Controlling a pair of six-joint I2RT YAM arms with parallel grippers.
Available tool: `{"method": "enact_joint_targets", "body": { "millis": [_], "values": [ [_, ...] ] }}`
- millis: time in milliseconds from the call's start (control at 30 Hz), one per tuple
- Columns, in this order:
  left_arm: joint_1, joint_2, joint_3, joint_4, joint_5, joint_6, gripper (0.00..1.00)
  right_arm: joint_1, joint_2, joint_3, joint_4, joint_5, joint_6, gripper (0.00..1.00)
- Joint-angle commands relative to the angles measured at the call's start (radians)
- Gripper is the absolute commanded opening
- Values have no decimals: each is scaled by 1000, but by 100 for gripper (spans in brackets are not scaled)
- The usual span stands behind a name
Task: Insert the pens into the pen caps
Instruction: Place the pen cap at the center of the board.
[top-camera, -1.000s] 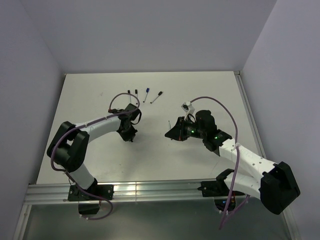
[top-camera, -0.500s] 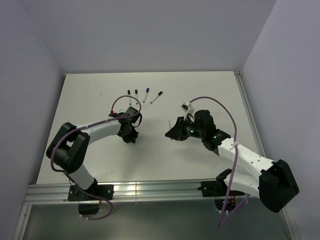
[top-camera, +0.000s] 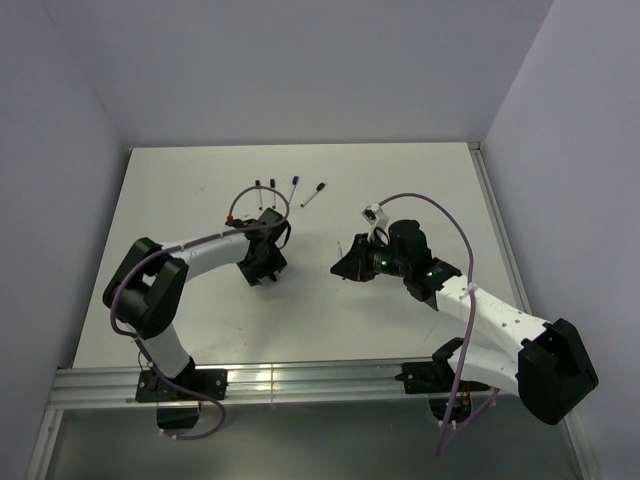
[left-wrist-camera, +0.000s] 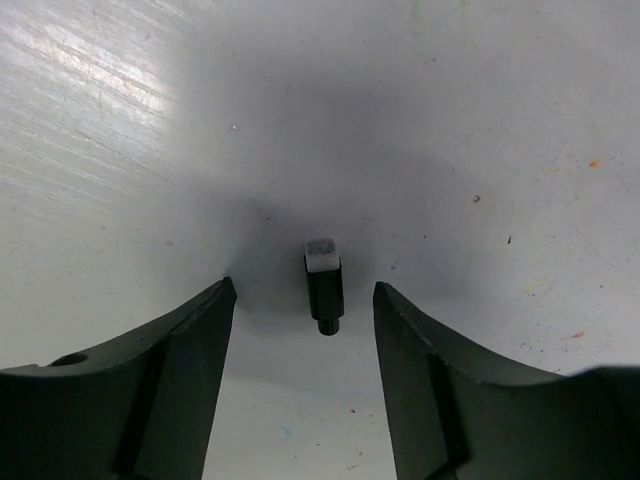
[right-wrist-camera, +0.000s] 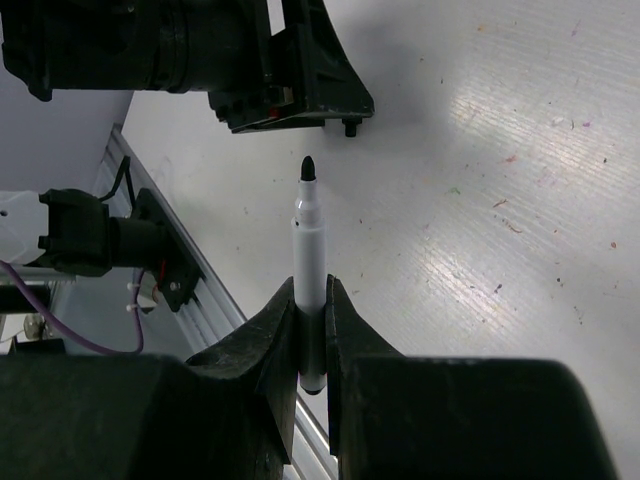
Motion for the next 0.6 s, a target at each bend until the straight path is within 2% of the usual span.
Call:
{"method": "enact_joint_targets", "body": {
  "millis": [0, 233, 267, 300, 567],
  "values": [
    [0, 68, 5, -67, -49, 26, 65, 7, -12, 46, 5, 8, -15, 0],
    [-5, 105, 33, -70, -34, -1, 87, 8, -23, 44, 3, 0, -16, 0],
    [-7, 109, 36, -74, -33, -6, 94, 8, -25, 44, 3, -1, -15, 0],
    [-11, 114, 36, -73, -28, -11, 98, 8, -26, 44, 5, -3, -15, 0],
    [-16, 111, -16, -21, 6, -23, 99, 8, -42, 40, 11, -23, -12, 0]
  ]
}}
